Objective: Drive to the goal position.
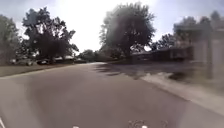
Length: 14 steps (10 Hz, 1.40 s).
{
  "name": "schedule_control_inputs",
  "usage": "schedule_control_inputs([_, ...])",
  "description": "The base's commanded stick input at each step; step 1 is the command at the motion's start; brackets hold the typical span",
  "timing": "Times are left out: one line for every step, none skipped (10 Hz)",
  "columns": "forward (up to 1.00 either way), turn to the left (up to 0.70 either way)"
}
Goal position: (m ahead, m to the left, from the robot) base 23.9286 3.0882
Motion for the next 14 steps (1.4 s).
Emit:
schedule_control_inputs([0.69,0.03])
schedule_control_inputs([0.69,0.03])
schedule_control_inputs([0.69,0.03])
schedule_control_inputs([0.69,0.03])
schedule_control_inputs([0.69,0.03])
schedule_control_inputs([0.69,0.03])
schedule_control_inputs([0.69,0.03])
schedule_control_inputs([0.69,0.03])
schedule_control_inputs([0.69,0.03])
schedule_control_inputs([0.69,0.03])
schedule_control_inputs([0.69,0.03])
schedule_control_inputs([0.69,0.03])
schedule_control_inputs([0.69,0.03])
schedule_control_inputs([0.69,0.03])
